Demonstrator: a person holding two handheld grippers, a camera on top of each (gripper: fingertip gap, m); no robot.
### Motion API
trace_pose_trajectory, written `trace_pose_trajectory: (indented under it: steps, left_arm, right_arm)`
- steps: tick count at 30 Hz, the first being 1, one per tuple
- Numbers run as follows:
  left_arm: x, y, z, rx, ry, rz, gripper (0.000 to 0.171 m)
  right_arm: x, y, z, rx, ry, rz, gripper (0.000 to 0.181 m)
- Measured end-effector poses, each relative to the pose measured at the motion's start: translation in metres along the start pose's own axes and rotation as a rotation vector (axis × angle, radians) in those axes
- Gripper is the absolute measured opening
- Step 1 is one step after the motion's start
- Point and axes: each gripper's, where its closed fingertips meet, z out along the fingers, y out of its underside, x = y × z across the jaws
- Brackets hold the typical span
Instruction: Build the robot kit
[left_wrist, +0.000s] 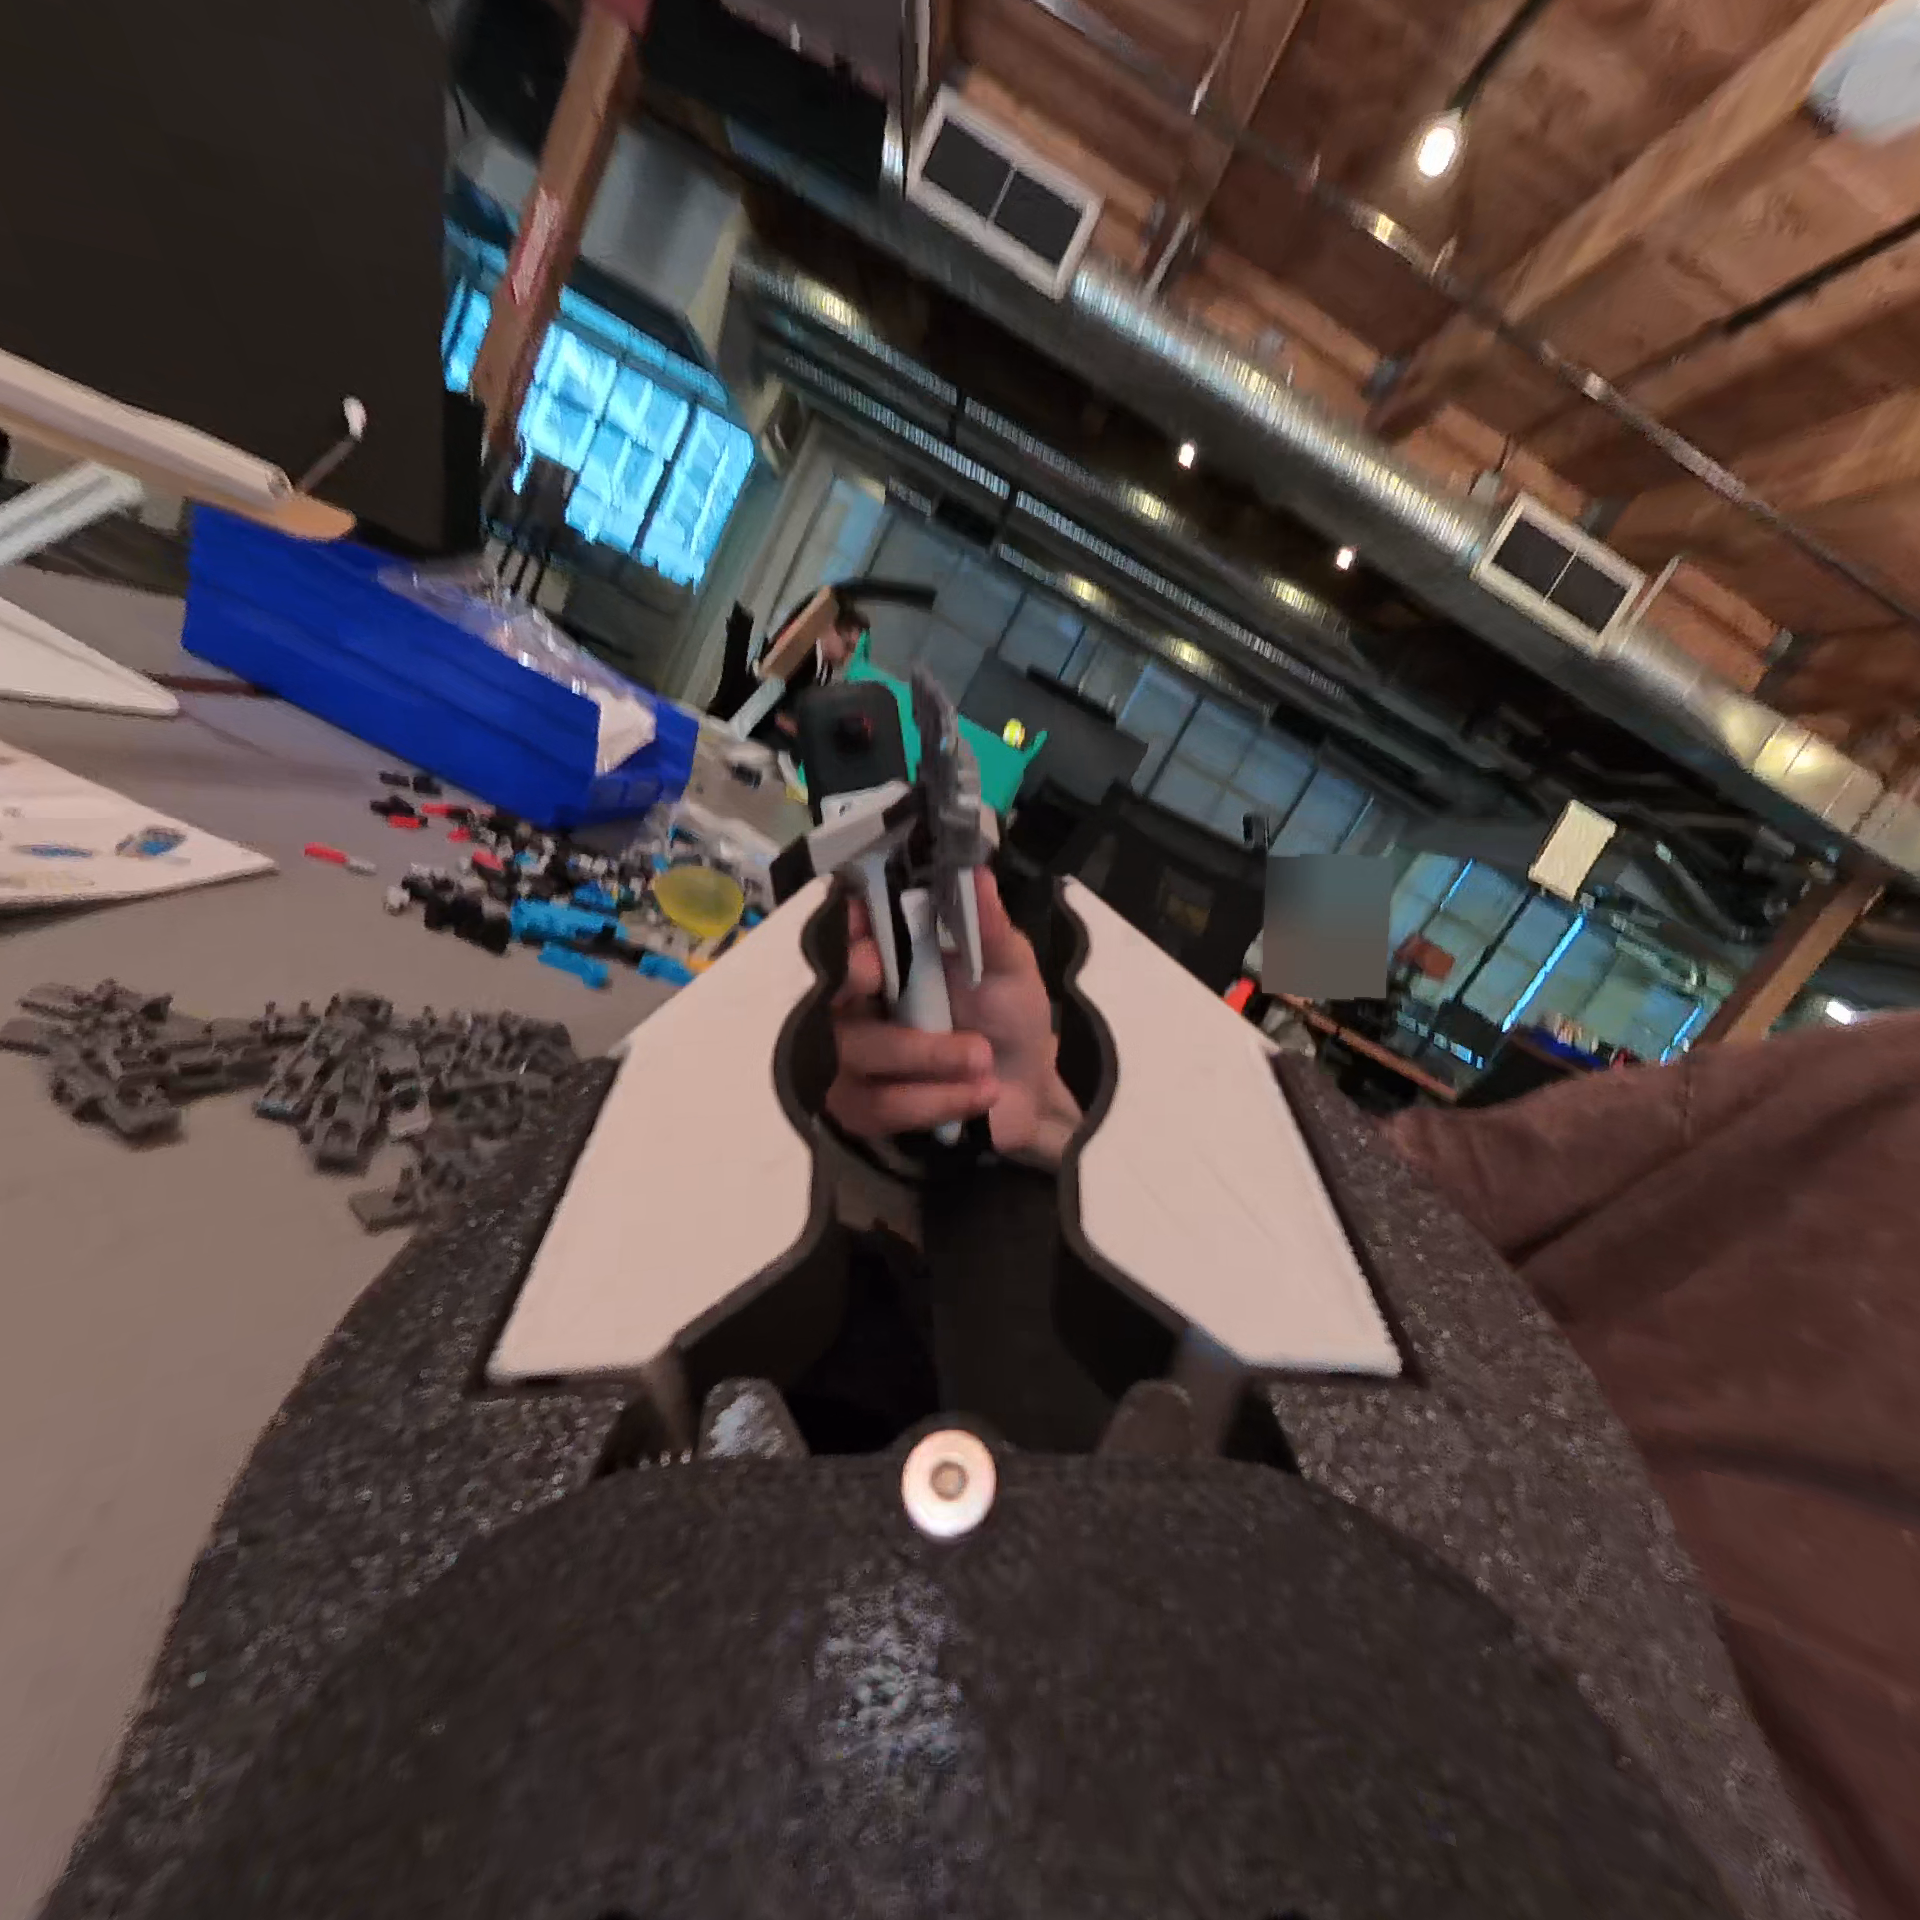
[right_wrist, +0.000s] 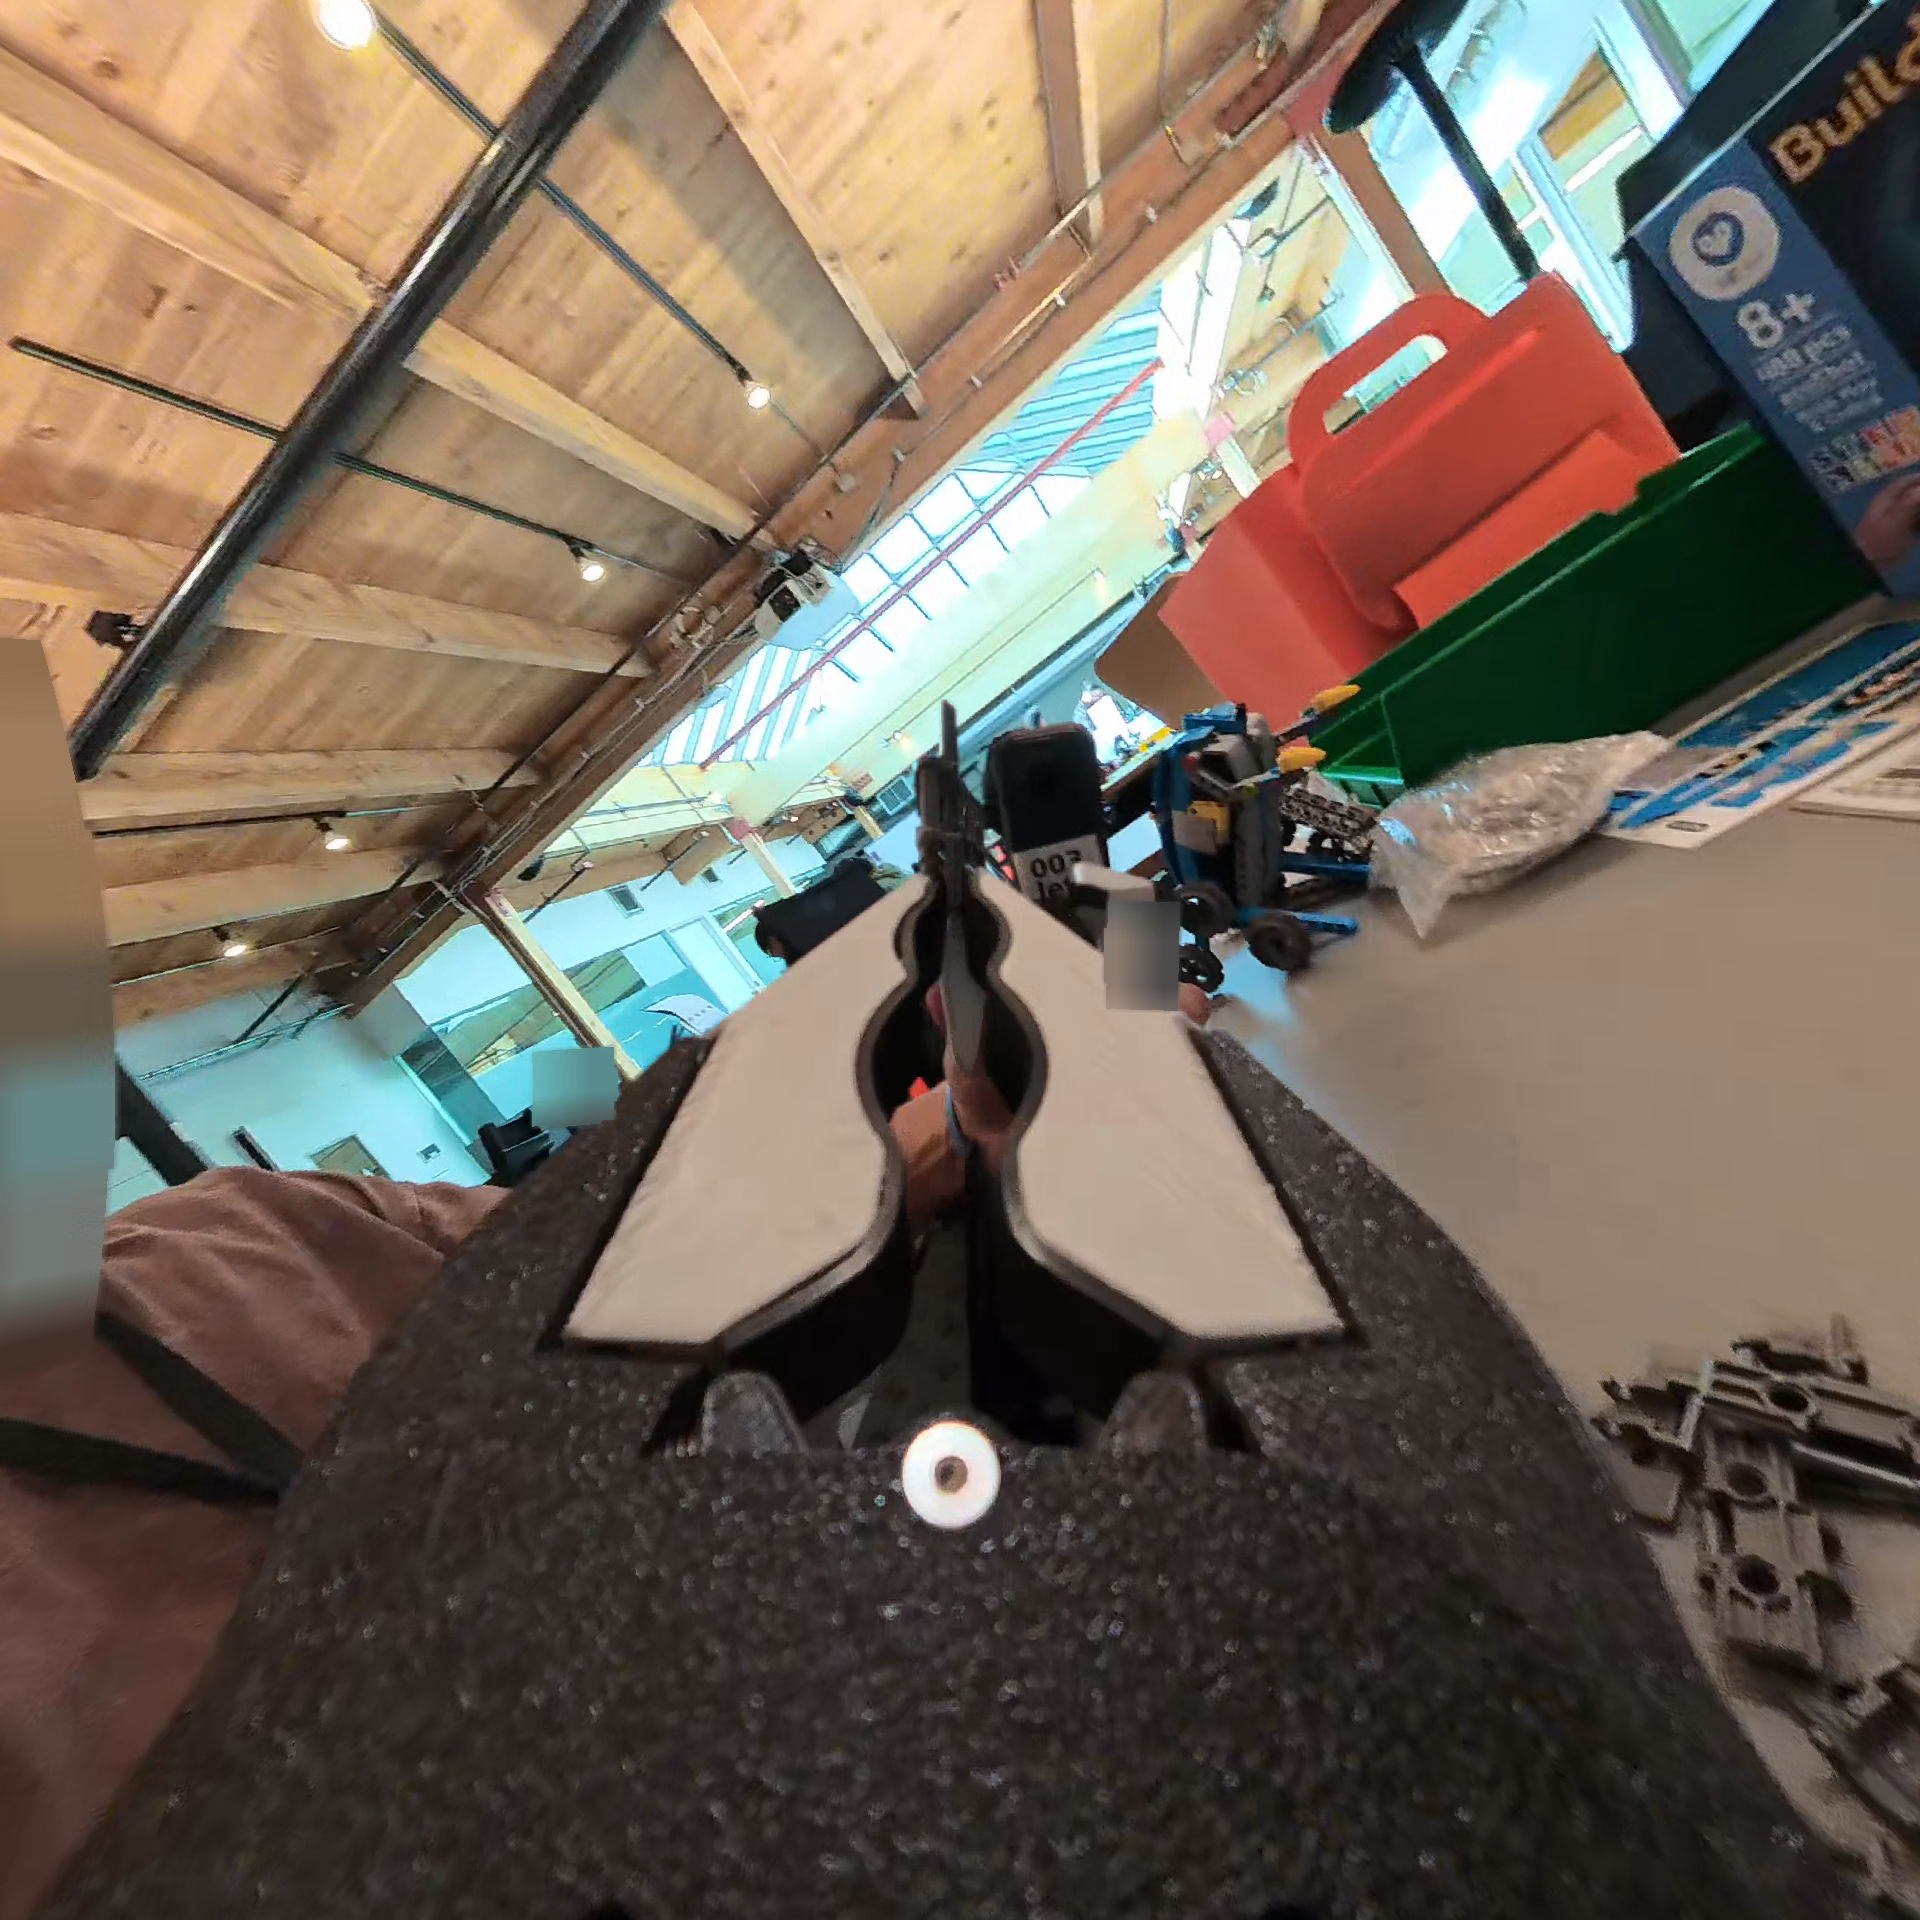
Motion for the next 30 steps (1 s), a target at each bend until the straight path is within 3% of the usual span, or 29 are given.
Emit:
trace_pose_trajectory:
  steps: [3,13,23,30]
  left_arm:
    - [0.001,-0.013,0.005,0.104,0.003,-0.003,0.029]
    - [0.004,0.009,0.016,-0.013,-0.008,0.058,0.027]
    - [0.007,0.006,0.014,0.001,0.014,0.056,0.024]
    - [0.01,0.021,0.021,-0.073,0.025,0.08,0.024]
  right_arm:
    - [0.002,0.005,0.001,-0.026,0.025,-0.032,0.002]
    - [0.0,0.013,0.006,-0.066,0.034,-0.072,0.002]
    - [0.003,0.04,0.018,-0.211,0.077,-0.154,0.003]
    - [0.003,0.047,0.023,-0.24,0.081,-0.177,0.003]
